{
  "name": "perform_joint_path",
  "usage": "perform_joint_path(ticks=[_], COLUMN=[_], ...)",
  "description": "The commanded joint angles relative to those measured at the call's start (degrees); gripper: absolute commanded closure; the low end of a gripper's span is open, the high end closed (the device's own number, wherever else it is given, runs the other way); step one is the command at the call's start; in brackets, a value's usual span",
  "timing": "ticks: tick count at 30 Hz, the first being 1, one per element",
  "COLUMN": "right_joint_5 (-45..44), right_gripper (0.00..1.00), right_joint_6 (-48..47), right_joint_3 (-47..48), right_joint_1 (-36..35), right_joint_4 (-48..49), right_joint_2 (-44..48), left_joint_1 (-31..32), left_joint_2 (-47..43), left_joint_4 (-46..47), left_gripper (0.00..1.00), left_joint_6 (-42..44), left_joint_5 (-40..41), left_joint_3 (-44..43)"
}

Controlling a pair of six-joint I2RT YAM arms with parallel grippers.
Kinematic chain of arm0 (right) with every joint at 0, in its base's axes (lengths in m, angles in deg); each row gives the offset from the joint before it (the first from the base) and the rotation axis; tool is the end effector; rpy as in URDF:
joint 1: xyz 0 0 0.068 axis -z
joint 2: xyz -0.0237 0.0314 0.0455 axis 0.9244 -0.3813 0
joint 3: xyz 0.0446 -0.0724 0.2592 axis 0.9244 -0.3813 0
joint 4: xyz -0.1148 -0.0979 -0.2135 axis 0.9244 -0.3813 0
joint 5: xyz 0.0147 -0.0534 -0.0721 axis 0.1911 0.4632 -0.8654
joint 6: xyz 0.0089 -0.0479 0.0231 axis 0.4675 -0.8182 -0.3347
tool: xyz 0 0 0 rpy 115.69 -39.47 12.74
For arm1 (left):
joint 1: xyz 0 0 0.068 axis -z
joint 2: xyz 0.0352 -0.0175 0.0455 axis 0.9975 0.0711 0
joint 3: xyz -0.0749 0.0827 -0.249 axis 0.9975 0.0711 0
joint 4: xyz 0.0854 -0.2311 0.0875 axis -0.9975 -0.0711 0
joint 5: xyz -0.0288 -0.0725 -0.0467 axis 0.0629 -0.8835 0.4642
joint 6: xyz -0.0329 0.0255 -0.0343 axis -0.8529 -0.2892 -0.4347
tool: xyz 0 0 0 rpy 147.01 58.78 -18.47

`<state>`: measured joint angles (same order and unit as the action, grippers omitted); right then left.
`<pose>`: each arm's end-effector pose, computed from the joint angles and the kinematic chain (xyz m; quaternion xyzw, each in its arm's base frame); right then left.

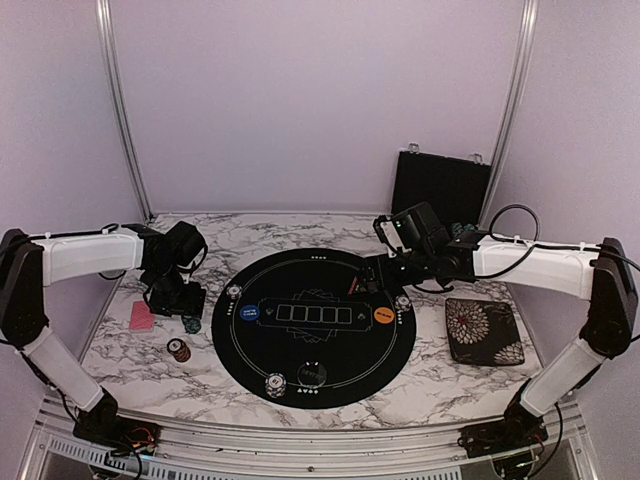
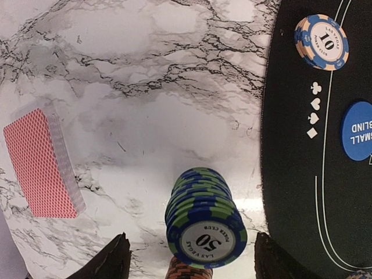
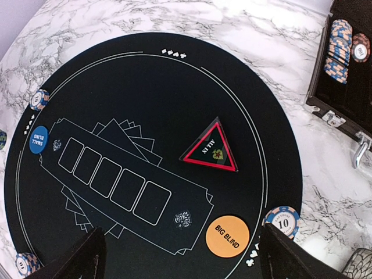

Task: Distribute texas hold em gaming equipment
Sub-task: Pick up the pile of poker chips from the pile of poker chips.

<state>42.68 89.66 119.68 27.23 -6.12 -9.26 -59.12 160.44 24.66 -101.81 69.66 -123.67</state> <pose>0.2582 0.2149 0.2478 -0.1557 0.9119 0.1481 0.3496 0.2618 -0.1261 0.2009 0.0086 0.9877 0.0120 0.1554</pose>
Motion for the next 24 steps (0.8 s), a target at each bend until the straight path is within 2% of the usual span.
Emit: perform_joint_path(ticks=[1, 13, 24], right_joint_5=[-0.2, -0.7, -0.8], right_gripper=[0.12, 0.12, 0.12], right_joint_6=[0.2, 0.4, 0.7], right_joint_3=[1.7, 1.4, 0.7], right_joint_1=[-0.5, -0.5, -0.5], right_joint_4=[0.8, 0.7, 0.8], right_joint_2=[-0.6, -0.7, -0.2], left_joint_1=[-0.7, -1.0, -1.1], left_joint_2=[1.8, 3.5, 3.5], left_joint_4=[1.2, 2.2, 2.5], left_gripper=[0.28, 0.43, 0.52], left_joint_6=[1.7, 2.3, 2.3], left_joint_5=[-1.0, -2.0, -2.0], left_joint_3=[-0.9, -1.2, -0.6])
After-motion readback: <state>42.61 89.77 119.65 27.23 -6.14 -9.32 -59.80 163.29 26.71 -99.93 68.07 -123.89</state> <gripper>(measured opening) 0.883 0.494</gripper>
